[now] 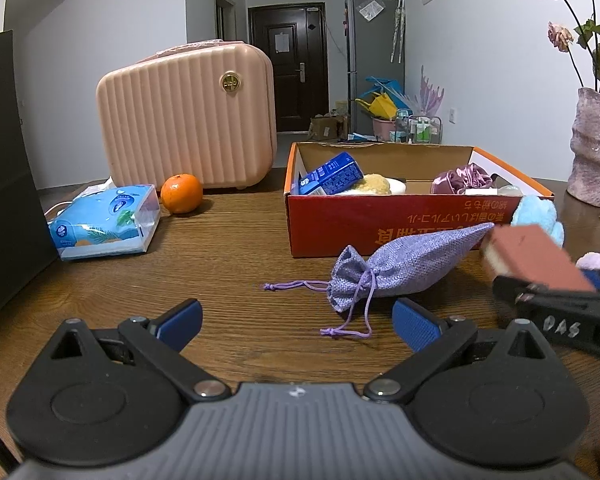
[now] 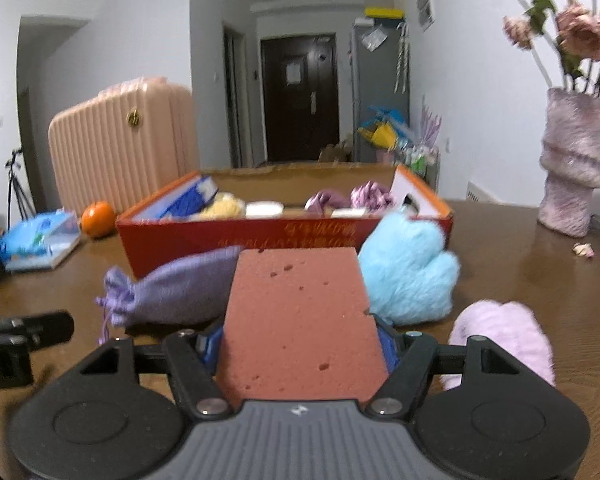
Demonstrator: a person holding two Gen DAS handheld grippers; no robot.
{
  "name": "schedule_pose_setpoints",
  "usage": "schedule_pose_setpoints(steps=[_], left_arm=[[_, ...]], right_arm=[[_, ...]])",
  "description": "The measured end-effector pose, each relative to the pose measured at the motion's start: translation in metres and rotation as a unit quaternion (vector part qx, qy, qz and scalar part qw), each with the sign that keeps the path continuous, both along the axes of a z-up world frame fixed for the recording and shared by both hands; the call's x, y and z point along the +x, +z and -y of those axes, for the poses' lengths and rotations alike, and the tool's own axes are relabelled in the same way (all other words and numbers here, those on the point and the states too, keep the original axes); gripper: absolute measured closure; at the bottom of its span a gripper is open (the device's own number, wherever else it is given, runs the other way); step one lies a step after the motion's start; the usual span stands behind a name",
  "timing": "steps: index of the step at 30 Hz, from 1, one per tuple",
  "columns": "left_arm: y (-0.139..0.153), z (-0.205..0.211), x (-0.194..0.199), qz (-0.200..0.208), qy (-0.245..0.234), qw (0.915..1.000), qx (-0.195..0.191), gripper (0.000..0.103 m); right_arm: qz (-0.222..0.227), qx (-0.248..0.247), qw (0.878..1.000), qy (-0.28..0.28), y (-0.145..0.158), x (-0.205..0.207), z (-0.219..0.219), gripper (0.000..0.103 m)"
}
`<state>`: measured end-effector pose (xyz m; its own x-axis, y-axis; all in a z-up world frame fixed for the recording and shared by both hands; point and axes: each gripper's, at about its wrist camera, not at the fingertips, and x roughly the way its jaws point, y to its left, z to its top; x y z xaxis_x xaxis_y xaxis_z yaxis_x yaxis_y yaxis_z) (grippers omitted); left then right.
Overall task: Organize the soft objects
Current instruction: 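Close the left tool on the lavender drawstring pouch while the right tool lifts the pink block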
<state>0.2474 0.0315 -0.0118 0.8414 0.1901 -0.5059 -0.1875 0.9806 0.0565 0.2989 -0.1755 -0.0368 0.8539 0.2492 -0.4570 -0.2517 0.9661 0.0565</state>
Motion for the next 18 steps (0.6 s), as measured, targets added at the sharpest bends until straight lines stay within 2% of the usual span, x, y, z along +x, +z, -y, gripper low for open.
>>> schedule_pose_setpoints(steps=[5,18], left_arm=[[0.0,0.0,0.0,-0.001,-0.001,1.0,-0.001,0.0],[-0.003,0.004,0.006,-0.007,-0.023,0.9997,0.003,0.0]], right_arm=[[0.031,0.012,0.999,-0.017,0.009,-0.007,0.014,0.034],[0.03,0.015,0.999,-0.029,0.009,-0.005,0.024,0.034]])
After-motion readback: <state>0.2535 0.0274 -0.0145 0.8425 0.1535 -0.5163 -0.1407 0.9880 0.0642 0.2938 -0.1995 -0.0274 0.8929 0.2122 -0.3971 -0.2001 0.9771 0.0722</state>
